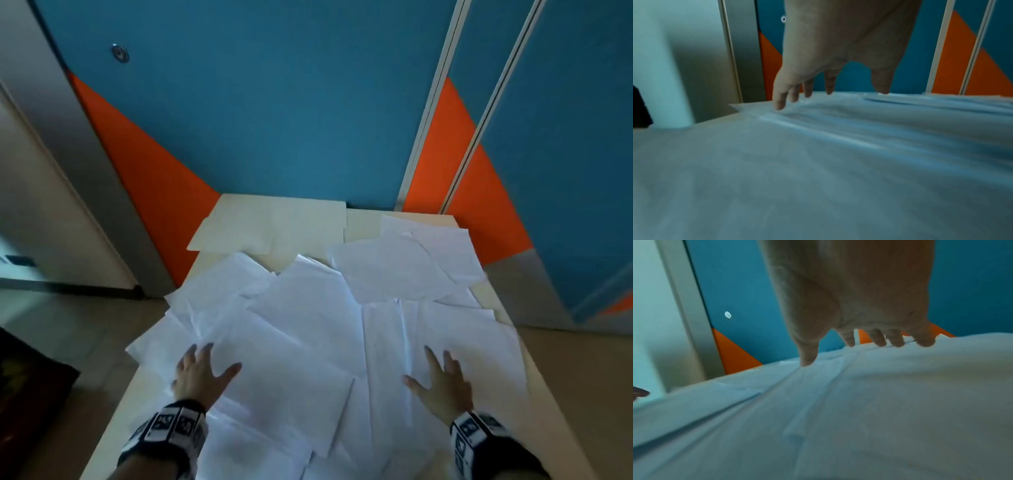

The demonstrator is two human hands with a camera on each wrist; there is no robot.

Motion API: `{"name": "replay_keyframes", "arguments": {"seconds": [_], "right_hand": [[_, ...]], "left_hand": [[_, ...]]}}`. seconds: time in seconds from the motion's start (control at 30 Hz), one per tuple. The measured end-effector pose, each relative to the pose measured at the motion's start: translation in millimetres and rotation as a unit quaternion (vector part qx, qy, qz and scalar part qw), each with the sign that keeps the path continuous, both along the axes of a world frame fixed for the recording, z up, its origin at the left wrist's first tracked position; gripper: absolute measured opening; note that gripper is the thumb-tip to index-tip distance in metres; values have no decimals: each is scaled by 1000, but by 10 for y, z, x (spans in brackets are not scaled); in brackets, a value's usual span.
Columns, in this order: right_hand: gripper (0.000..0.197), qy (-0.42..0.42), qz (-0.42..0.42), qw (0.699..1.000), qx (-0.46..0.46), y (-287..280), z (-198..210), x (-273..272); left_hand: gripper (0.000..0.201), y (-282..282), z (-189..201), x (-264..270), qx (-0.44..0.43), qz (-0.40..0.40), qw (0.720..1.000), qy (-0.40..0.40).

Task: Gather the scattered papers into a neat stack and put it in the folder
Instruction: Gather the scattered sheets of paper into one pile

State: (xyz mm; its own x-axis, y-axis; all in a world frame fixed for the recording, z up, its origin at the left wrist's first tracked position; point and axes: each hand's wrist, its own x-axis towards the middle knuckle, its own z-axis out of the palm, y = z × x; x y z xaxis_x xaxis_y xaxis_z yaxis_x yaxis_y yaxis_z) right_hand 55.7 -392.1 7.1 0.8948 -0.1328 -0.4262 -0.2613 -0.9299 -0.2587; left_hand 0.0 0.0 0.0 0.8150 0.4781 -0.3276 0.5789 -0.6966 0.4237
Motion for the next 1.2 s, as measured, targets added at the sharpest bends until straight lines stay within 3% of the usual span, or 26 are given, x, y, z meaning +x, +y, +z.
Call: {"name": "replay_keyframes", "arguments": {"seconds": [0.13,0.23,0.47,0.57,0.7,0.77,0.87,1.07,1.2], "right_hand": [[91,36,-117,992,0,21,-114,-44],[91,49,-126,991,-17,140,-229,-111],[87,39,-68,995,-56,639,-360,-154],[78,52,-39,996,-56,690,-267,-148],[61,-36,-111,993,-15,247,-53,74],[75,-49,-194,980,1,-72,-19,152],[105,0,-278,961,16,-360,-41,164],[112,26,-208,978,0,-165,-94,109],[100,16,-174,985,-6,-111,-84,133]], "left_hand": [[97,-7,-86,-8,7,31,995,95],[104,-147,-197,-6,19,17,992,125],[110,-507,-222,94,25,26,991,131],[107,-592,-156,108,69,27,992,101],[102,-467,-55,181,64,64,995,52],[103,-390,-53,215,39,87,994,49],[97,-371,-84,251,15,92,994,49],[78,-645,-207,230,-78,79,994,6],[67,-661,-149,249,-35,74,997,5]]}}
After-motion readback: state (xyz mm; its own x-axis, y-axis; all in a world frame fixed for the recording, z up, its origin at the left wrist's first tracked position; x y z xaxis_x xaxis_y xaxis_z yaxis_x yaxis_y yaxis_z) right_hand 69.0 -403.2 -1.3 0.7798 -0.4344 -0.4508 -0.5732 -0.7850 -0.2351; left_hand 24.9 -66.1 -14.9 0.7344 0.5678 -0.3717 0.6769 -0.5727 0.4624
